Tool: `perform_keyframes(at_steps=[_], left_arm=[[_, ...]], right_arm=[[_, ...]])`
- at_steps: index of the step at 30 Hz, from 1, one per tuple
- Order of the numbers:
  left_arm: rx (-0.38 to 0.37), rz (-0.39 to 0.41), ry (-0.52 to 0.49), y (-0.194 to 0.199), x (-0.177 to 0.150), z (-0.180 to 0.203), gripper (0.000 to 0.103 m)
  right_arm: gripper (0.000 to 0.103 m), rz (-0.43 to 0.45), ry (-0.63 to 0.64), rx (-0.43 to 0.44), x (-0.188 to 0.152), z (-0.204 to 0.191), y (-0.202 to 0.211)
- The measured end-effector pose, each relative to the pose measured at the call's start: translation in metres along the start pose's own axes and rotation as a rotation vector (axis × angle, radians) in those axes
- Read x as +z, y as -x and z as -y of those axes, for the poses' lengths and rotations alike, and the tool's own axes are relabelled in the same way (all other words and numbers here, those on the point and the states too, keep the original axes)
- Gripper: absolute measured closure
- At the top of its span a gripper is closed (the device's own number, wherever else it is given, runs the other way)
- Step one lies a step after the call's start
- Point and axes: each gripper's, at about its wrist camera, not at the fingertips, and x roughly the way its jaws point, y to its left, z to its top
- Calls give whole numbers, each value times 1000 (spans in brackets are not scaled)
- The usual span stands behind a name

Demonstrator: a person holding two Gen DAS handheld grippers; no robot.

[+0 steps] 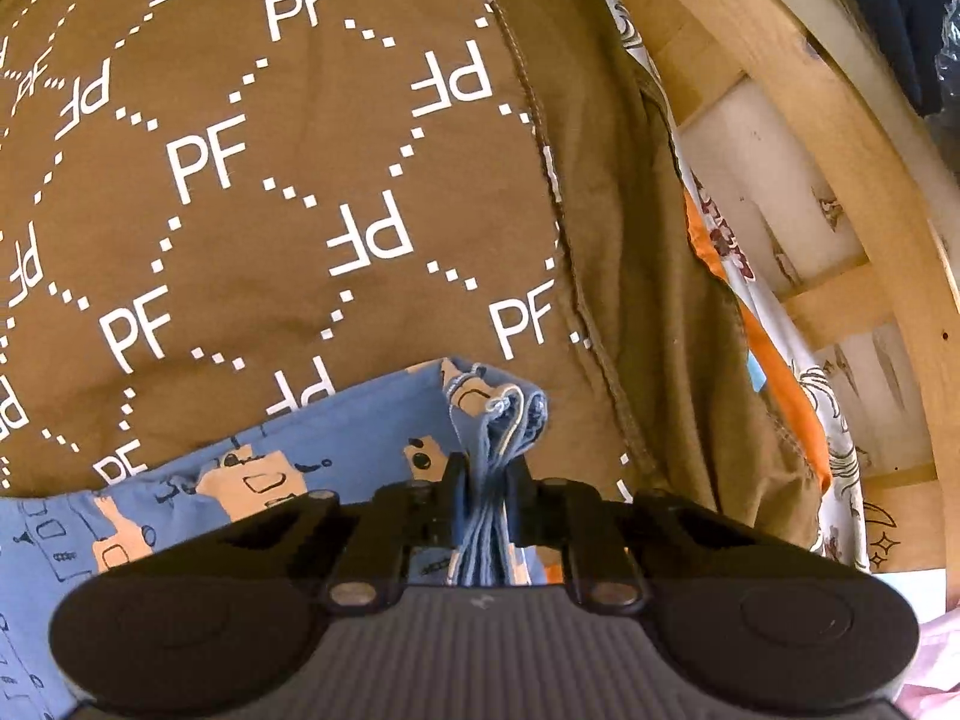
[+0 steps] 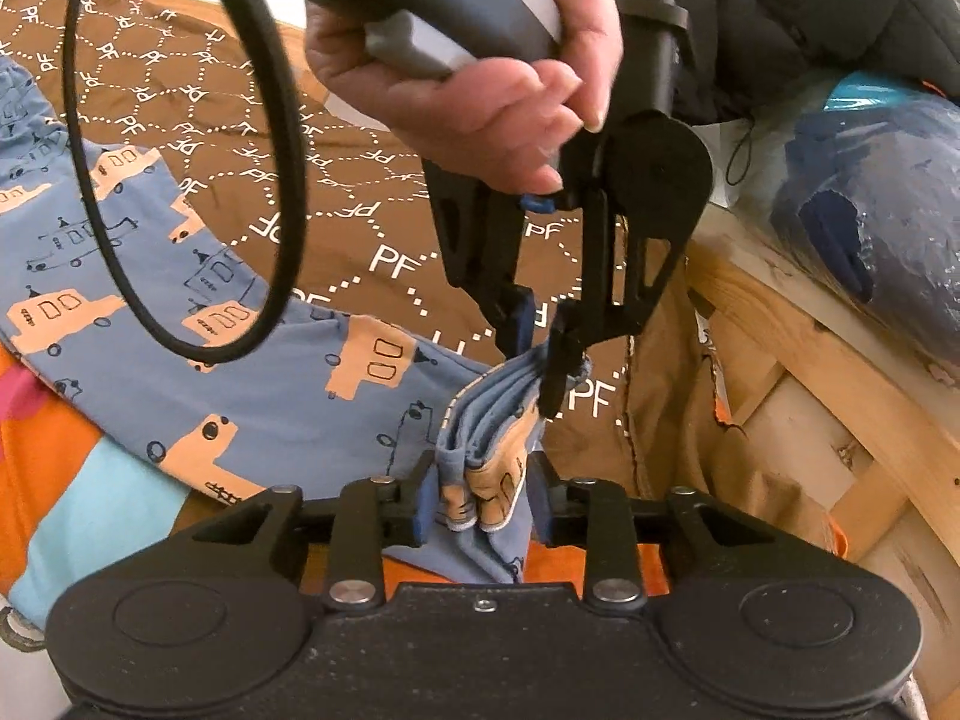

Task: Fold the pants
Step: 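Grasp the folded pants edge with the right tool while the left tool grasps beside it, then lift the held pants edge with both tools and fold it over the pants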

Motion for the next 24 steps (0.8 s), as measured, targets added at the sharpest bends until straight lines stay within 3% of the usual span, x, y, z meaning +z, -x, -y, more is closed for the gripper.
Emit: perform_keyframes(at_steps=[6,8,16,24], left_arm=[[9,5,-11,1,0,4,89],[10,7,-15,1,-1,5,90],[-35,57,-48,32,-8,-5,93],[-129,133,-4,71,-46,-69,93]], right_arm=[[71,24,-7,-5,0,-3,3],[88,23,-13,6,0,-3,3],[88,132,-68,14,7,0,18],[88,186,-83,152,27,-23,39]])
